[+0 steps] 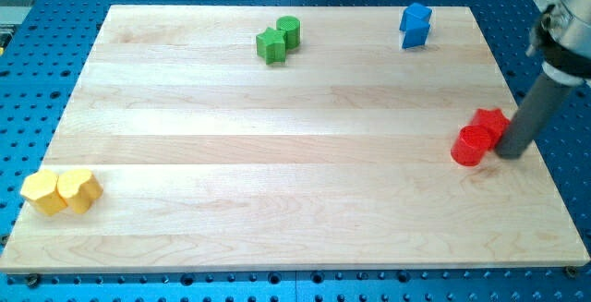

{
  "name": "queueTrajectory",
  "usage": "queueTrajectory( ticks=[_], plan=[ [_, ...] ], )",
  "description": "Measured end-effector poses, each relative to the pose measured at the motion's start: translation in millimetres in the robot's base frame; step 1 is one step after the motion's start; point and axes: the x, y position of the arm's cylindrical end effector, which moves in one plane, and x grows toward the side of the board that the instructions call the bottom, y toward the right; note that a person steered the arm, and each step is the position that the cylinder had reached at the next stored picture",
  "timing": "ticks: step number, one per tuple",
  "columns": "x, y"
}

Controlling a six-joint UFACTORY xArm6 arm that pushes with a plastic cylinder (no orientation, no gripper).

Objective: Place the red circle at the center of the board

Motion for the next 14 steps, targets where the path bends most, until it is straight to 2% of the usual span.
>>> queueTrajectory(
  ticks=[1,2,4,6,7,9,10,12,14],
  plan=[
    [-29.3,0.4],
    [23.7,14.9],
    [30.3,23.8],
    [26.9,-27.3],
    [43.5,-28.1],
    [51.7,-77.3],
    [58.2,-48.3],
    [37.4,-9.0],
    [34.7,-33.0]
  ],
)
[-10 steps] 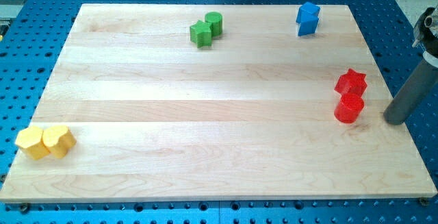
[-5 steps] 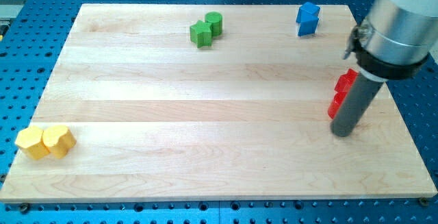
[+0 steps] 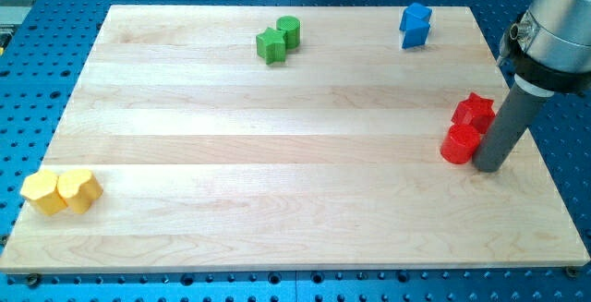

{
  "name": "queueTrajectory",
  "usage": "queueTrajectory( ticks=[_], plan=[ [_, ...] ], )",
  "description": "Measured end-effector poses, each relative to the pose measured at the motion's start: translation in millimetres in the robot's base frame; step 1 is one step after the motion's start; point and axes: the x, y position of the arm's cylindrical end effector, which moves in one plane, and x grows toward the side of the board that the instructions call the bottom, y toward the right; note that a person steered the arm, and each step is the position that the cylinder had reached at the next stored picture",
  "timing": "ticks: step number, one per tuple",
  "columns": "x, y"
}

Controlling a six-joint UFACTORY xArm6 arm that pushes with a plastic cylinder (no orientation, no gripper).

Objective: Place the red circle at the center of the board

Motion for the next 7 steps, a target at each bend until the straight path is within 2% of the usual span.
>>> queueTrajectory(
  ticks=[1,2,3,4,5,7],
  plan=[
    [-12.5,-37.1],
    [-70.2,-140.8],
    [-86.9,-122.1],
    [-123.3,-141.1],
    [-113.9,-231.0],
    [-246.0,-156.0]
  ],
)
